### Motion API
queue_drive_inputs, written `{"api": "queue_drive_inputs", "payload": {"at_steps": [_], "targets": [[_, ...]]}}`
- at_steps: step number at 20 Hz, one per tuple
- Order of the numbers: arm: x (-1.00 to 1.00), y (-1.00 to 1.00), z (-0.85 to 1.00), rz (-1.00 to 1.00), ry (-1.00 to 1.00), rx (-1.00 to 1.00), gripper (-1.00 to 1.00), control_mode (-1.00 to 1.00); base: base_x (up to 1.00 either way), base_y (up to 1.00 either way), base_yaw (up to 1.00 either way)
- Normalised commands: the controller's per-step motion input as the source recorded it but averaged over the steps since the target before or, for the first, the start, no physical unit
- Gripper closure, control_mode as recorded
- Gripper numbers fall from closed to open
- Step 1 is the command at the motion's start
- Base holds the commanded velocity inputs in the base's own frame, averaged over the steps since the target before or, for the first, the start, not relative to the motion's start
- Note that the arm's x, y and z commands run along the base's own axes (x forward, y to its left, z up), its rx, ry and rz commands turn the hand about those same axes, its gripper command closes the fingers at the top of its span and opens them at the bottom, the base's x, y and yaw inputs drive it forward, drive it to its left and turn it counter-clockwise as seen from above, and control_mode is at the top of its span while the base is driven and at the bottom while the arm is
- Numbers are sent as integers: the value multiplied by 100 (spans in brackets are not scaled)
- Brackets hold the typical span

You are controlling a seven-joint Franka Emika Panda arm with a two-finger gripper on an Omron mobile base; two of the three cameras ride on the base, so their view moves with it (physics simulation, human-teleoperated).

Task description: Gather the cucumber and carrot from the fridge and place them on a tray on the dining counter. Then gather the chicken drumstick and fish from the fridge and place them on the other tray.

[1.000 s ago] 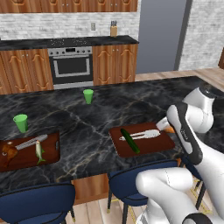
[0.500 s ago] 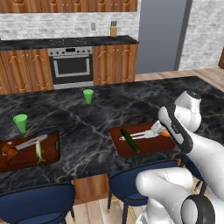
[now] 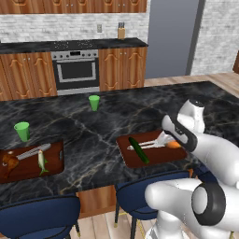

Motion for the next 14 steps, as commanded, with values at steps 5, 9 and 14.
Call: {"api": "queue_drive_inputs", "payload": {"at_steps": [5, 9, 14], "targets": [[20, 0, -24, 0, 7, 0, 100, -100, 0, 0, 0], [22, 0, -20, 0, 5, 0, 100, -100, 0, 0, 0], [24, 0, -22, 0, 2, 0, 100, -100, 0, 0, 0]]}}
